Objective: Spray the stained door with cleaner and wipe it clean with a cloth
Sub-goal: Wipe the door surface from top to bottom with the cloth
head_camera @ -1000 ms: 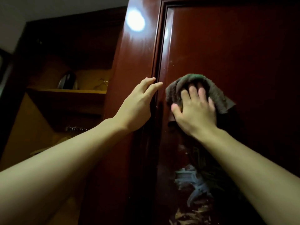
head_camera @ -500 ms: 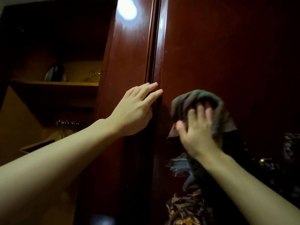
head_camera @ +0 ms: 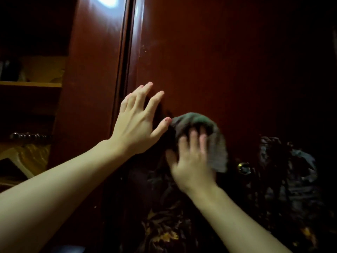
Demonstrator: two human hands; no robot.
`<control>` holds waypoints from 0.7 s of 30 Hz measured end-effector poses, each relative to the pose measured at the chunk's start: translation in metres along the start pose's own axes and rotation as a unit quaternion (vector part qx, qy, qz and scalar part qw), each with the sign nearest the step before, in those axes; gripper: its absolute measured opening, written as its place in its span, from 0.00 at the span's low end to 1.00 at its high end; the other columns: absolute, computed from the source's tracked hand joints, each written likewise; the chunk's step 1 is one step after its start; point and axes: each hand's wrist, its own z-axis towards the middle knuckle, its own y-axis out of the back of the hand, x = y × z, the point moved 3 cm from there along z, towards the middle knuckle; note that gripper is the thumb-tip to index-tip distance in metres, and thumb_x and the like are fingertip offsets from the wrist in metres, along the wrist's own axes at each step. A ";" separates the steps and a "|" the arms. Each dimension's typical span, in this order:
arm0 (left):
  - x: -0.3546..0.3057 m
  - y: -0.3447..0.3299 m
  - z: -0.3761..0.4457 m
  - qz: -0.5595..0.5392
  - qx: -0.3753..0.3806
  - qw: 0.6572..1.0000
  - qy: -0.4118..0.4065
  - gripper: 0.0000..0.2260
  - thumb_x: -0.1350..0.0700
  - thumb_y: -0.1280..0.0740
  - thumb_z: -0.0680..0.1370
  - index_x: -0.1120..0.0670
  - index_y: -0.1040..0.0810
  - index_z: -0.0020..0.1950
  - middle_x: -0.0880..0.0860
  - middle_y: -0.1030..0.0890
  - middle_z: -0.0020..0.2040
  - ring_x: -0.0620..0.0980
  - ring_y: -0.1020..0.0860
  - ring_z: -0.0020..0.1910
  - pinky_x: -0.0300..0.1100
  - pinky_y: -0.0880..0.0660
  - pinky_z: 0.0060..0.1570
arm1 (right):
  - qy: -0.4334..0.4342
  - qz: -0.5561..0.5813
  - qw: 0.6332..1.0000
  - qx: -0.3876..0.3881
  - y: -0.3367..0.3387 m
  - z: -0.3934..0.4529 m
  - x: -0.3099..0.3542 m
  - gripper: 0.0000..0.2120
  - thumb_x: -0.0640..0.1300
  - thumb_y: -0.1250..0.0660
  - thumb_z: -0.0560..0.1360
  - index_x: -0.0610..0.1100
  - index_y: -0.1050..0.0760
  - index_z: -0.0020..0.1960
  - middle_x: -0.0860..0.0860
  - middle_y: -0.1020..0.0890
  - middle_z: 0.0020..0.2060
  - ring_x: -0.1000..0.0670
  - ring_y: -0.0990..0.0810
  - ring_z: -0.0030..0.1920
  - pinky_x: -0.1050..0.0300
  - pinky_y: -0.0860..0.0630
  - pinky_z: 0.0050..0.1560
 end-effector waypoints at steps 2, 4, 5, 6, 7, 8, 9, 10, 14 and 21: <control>-0.010 -0.006 0.004 0.018 0.002 1.000 0.022 0.30 0.37 0.46 0.76 0.52 0.34 0.73 0.60 0.38 0.74 0.60 0.41 0.74 0.61 0.47 0.72 | -0.099 -0.050 0.994 0.012 0.021 0.009 -0.040 0.29 0.59 0.47 0.73 0.38 0.26 0.61 0.34 0.27 0.64 0.33 0.33 0.68 0.32 0.38 0.64; -0.018 -0.010 0.008 0.030 -0.005 0.999 0.037 0.31 0.37 0.46 0.75 0.52 0.35 0.73 0.59 0.39 0.75 0.60 0.44 0.75 0.63 0.54 0.73 | -0.185 -0.053 0.981 0.017 0.036 0.019 -0.062 0.31 0.60 0.50 0.75 0.40 0.32 0.68 0.37 0.35 0.71 0.36 0.44 0.73 0.33 0.51 0.71; -0.022 -0.012 0.012 0.029 -0.009 0.999 0.041 0.31 0.38 0.46 0.75 0.52 0.35 0.74 0.59 0.40 0.75 0.60 0.44 0.75 0.63 0.55 0.73 | -0.208 -0.054 0.976 0.021 0.038 0.023 -0.063 0.31 0.60 0.51 0.76 0.40 0.34 0.70 0.37 0.37 0.72 0.36 0.47 0.74 0.34 0.55 0.71; -0.028 -0.014 0.015 0.025 -0.012 0.999 0.041 0.30 0.38 0.46 0.75 0.52 0.35 0.74 0.59 0.40 0.75 0.60 0.44 0.75 0.63 0.55 0.73 | -0.201 -0.059 0.978 0.020 0.039 0.024 -0.056 0.31 0.59 0.51 0.76 0.40 0.34 0.70 0.37 0.36 0.71 0.36 0.46 0.74 0.33 0.55 0.71; -0.036 -0.015 0.019 0.020 -0.017 0.999 0.039 0.30 0.39 0.45 0.75 0.53 0.35 0.73 0.60 0.39 0.75 0.60 0.44 0.75 0.62 0.55 0.73 | -0.158 -0.063 0.985 0.011 0.039 0.023 -0.045 0.31 0.59 0.51 0.75 0.39 0.32 0.68 0.37 0.33 0.69 0.35 0.42 0.72 0.31 0.52 0.70; -0.044 -0.017 0.023 0.016 -0.021 0.999 0.035 0.30 0.40 0.45 0.75 0.53 0.35 0.73 0.60 0.39 0.75 0.60 0.43 0.75 0.62 0.54 0.73 | -0.097 -0.064 0.993 0.016 0.035 0.019 -0.033 0.30 0.58 0.50 0.75 0.39 0.29 0.67 0.37 0.29 0.67 0.34 0.38 0.70 0.30 0.48 0.69; -0.054 -0.019 0.027 0.013 -0.024 0.999 0.030 0.29 0.41 0.45 0.75 0.53 0.35 0.73 0.60 0.39 0.75 0.60 0.42 0.75 0.62 0.53 0.73 | -0.039 -0.066 0.997 0.026 0.030 0.014 -0.026 0.30 0.58 0.48 0.74 0.40 0.29 0.67 0.38 0.27 0.65 0.34 0.35 0.69 0.31 0.44 0.68; -0.064 -0.021 0.030 0.010 -0.025 0.999 0.025 0.29 0.42 0.45 0.75 0.53 0.34 0.73 0.60 0.38 0.75 0.60 0.42 0.74 0.62 0.52 0.73 | 0.003 -0.066 0.997 0.033 0.030 0.009 -0.024 0.30 0.59 0.48 0.74 0.42 0.30 0.68 0.40 0.27 0.64 0.36 0.35 0.68 0.32 0.40 0.67; -0.094 -0.030 0.034 0.007 -0.007 1.000 -0.008 0.28 0.43 0.46 0.75 0.53 0.33 0.72 0.60 0.37 0.74 0.61 0.40 0.73 0.61 0.48 0.72 | -0.035 -0.025 0.997 0.071 0.048 0.006 -0.075 0.29 0.60 0.49 0.78 0.44 0.40 0.74 0.41 0.41 0.74 0.41 0.52 0.74 0.41 0.39 0.69; -0.148 -0.047 0.037 0.025 0.031 0.998 -0.043 0.27 0.42 0.45 0.75 0.52 0.33 0.72 0.60 0.35 0.73 0.62 0.38 0.73 0.62 0.46 0.70 | -0.267 -0.085 0.960 0.020 0.076 -0.044 -0.232 0.33 0.61 0.54 0.75 0.37 0.32 0.64 0.35 0.36 0.70 0.35 0.44 0.73 0.35 0.53 0.72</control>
